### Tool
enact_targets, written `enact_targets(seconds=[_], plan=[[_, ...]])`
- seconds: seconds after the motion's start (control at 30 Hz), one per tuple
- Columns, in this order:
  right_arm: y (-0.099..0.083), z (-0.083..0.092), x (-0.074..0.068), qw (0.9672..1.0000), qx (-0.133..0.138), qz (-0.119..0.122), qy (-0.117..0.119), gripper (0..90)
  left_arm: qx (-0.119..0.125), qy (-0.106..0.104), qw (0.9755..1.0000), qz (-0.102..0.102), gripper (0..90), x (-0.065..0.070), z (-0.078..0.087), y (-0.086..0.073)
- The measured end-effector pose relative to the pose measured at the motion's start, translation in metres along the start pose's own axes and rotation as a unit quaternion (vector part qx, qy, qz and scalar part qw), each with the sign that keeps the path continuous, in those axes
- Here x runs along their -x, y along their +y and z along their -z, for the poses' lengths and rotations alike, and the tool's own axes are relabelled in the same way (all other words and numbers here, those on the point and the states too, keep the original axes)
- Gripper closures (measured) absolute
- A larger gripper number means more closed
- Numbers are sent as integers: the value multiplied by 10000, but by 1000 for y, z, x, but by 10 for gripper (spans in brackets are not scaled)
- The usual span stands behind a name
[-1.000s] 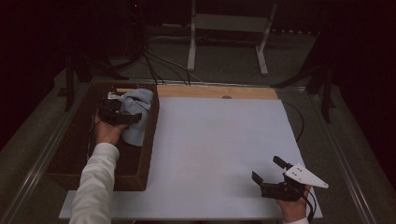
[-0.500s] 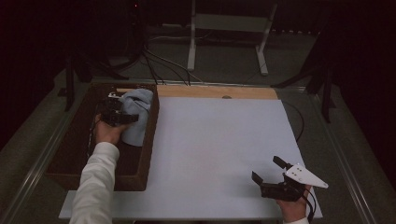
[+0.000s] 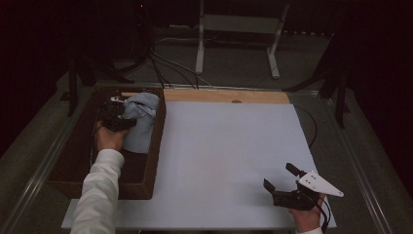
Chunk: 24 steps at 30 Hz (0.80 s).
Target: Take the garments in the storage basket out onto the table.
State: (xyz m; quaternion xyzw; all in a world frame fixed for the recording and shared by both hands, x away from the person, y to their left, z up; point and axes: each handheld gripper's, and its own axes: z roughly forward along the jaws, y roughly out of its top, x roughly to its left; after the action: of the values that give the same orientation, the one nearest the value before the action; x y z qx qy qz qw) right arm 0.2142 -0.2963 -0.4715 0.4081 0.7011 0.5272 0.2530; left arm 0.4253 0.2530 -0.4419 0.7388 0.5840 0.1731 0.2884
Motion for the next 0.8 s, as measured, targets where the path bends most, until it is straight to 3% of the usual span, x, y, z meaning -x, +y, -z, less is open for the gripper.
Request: enact_targets(seconds=[0.57,0.8], plan=[[0,0,0,10000,9,-5,3,0,376,43,9993,42,766,-3,22,-1],[0,0,0,10000,1,-7,2,0,463,86,9988,-103,766,-1,30,0]])
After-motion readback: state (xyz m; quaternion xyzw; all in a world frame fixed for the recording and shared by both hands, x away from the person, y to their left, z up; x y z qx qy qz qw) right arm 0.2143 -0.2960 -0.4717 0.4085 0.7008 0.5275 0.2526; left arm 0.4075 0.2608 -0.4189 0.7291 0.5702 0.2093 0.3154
